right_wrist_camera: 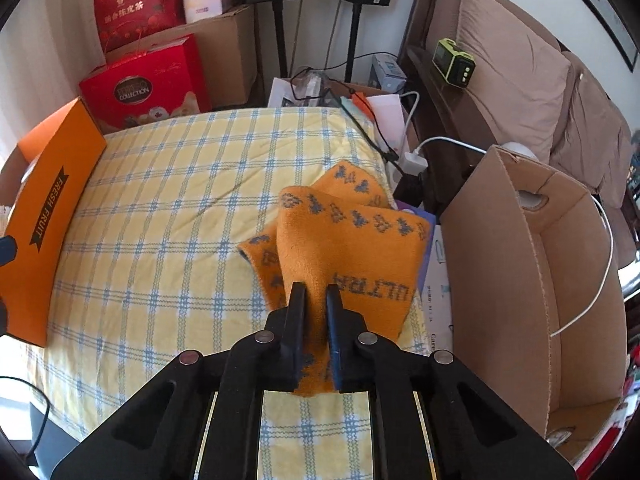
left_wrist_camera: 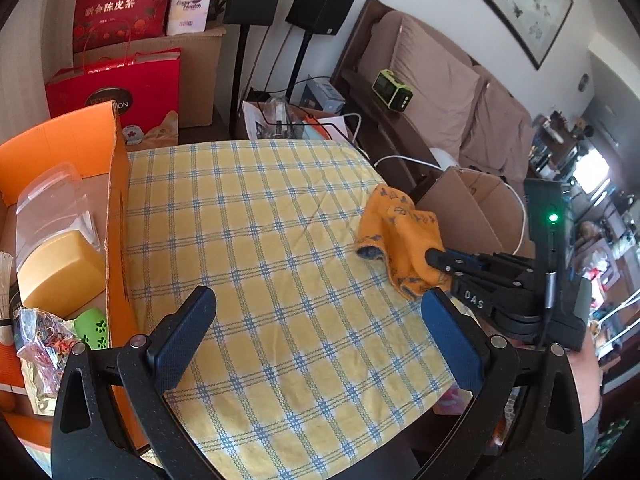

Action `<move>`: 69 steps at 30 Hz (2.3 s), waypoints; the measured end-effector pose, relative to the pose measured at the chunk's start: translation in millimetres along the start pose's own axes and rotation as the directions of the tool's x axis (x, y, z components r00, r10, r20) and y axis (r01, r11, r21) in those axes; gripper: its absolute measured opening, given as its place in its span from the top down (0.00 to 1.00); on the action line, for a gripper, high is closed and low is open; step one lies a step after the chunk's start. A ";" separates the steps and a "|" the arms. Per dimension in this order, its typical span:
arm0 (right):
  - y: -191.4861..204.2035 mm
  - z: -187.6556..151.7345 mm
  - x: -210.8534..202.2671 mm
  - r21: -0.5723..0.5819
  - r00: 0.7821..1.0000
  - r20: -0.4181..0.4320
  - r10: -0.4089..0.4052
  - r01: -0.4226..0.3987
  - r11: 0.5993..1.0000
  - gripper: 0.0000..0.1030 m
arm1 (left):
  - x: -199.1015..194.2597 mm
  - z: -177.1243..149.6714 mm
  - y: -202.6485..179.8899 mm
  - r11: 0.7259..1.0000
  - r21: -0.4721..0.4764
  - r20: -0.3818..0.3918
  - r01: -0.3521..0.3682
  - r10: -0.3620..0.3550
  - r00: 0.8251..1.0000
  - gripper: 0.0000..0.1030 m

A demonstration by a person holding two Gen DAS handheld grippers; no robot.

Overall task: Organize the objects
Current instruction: 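Reach the right tool to the orange towel and pinch its edge, then grasp the towel edge with the left tool while the right tool holds the other edge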

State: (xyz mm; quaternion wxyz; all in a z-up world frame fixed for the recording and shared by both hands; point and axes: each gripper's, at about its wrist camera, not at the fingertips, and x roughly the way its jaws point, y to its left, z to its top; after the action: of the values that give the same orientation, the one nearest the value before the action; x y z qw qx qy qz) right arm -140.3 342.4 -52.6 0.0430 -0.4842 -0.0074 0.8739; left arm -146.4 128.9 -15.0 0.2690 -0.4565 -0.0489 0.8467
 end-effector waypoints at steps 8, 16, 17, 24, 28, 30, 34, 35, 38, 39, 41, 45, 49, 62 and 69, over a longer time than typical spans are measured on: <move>-52.4 -6.8 -34.2 0.121 0.998 0.068 -0.001 -0.007 0.993 0.92 | 31.3 11.9 -13.6 0.996 -0.024 -0.075 0.081 -0.083 0.994 0.00; -100.4 -27.5 -34.9 0.243 0.997 0.066 -0.033 0.016 0.970 0.93 | 82.6 30.6 -36.5 0.999 0.012 -0.132 0.050 -0.048 0.990 0.00; -106.5 -31.3 -34.5 0.263 0.997 0.067 -0.033 0.014 0.965 0.93 | 88.5 30.9 -38.2 0.999 0.019 -0.137 0.044 -0.041 0.990 0.00; -139.3 -58.1 -35.1 0.379 0.996 0.090 0.000 -0.034 0.925 0.93 | 132.8 36.6 -54.7 0.996 0.066 -0.191 0.054 -0.040 0.981 0.00; -144.6 -61.8 -36.4 0.387 0.995 0.097 0.019 -0.055 0.921 0.93 | 150.0 34.8 -64.6 0.994 0.096 -0.216 0.047 -0.026 0.976 0.05; -145.1 -61.8 -37.8 0.382 0.995 0.102 0.023 -0.061 0.922 0.93 | 154.0 32.4 -67.6 0.993 0.106 -0.222 0.045 -0.021 0.975 0.15; -144.3 -62.0 -39.7 0.379 0.992 0.114 0.050 -0.090 0.921 0.93 | 158.1 27.0 -72.8 0.991 0.124 -0.240 0.054 -0.023 0.971 0.52; -143.4 -61.0 -38.7 0.379 0.992 0.115 0.057 -0.097 0.920 0.93 | 159.1 25.3 -74.1 0.990 0.131 -0.242 0.051 -0.018 0.970 0.65; -142.1 -59.6 -38.9 0.379 0.989 0.125 0.083 -0.125 0.917 0.93 | 156.7 20.5 -77.1 0.988 0.149 -0.221 0.030 0.004 0.975 0.94; -141.4 -59.2 -39.4 0.377 0.987 0.129 0.092 -0.134 0.916 0.94 | 153.6 19.7 -77.2 0.989 0.146 -0.206 0.028 0.003 0.979 0.94; -139.2 -57.8 -41.6 0.372 0.984 0.143 0.109 -0.155 0.915 0.94 | 146.6 18.3 -78.2 0.988 0.150 -0.187 0.033 -0.004 0.982 0.95; -131.9 -51.8 -48.9 0.353 0.976 0.169 0.136 -0.189 0.916 0.95 | 123.4 19.5 -77.8 0.989 0.146 -0.150 0.037 -0.015 0.989 0.95; -120.4 -42.9 -58.6 0.327 0.966 0.197 0.170 -0.228 0.917 0.95 | 87.3 21.6 -69.3 0.991 0.130 -0.091 0.030 -0.019 0.996 0.95; -58.6 -29.4 -56.0 0.231 0.954 0.182 0.237 -0.276 0.933 0.95 | 20.5 -14.0 -8.4 0.990 0.091 -0.021 -0.109 0.112 0.994 0.93; -49.8 -42.3 -29.3 0.229 0.984 0.106 0.145 -0.166 0.959 0.95 | 38.9 -38.3 9.4 0.983 0.080 -0.096 -0.163 0.171 0.981 0.81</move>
State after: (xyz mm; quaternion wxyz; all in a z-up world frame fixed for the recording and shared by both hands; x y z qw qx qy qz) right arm -85.6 388.4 -47.6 0.0311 -0.4355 0.1331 0.8898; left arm -136.7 134.1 -69.4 0.2154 -0.4920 0.0341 0.8428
